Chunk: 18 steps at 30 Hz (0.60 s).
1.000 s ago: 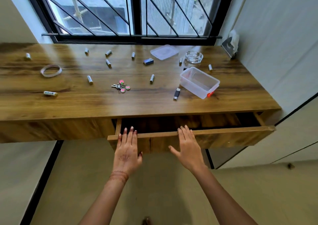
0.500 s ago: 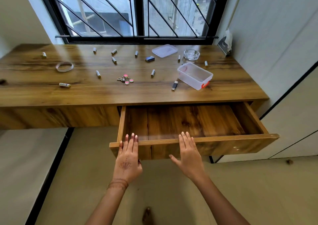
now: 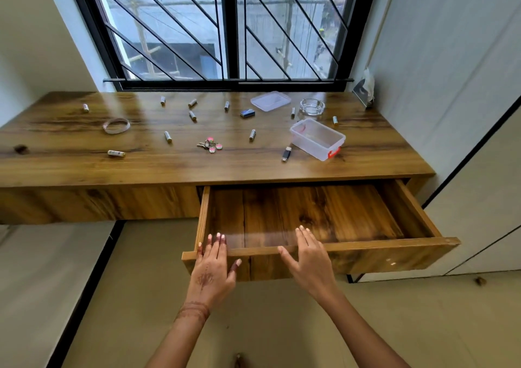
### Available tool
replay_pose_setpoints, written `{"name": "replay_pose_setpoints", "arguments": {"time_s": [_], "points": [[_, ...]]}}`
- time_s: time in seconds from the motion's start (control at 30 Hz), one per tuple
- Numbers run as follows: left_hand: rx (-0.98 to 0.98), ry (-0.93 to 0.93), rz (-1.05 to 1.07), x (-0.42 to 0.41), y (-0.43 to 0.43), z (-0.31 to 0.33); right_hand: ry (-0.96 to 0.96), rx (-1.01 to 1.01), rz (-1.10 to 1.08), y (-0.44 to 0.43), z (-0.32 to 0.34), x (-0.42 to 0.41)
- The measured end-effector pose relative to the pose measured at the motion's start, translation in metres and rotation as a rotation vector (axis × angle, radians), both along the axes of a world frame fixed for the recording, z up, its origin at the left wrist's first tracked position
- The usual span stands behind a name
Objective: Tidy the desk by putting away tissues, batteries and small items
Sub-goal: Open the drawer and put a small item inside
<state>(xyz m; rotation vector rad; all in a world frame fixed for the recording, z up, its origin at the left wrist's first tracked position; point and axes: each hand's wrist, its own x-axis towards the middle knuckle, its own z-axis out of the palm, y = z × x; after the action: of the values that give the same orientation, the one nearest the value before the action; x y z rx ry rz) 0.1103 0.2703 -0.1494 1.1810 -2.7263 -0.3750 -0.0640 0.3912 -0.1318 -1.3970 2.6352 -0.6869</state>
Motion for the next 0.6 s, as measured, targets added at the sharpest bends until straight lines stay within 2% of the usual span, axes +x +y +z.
{"name": "replay_pose_setpoints", "arguments": {"time_s": [0.13,0.3,0.6], "points": [[0.018,0.035,0.014,-0.021,-0.022,0.017,-0.103,-0.098,-0.059,-0.034,0.02,-0.02],[-0.052,0.062,0.003,-0.067,-0.077,0.038,-0.157,-0.17,-0.148,-0.104,0.043,-0.063],[0.026,-0.005,-0.081,-0.13,-0.186,0.041,-0.16,-0.12,-0.236,-0.212,0.049,-0.135]]}}
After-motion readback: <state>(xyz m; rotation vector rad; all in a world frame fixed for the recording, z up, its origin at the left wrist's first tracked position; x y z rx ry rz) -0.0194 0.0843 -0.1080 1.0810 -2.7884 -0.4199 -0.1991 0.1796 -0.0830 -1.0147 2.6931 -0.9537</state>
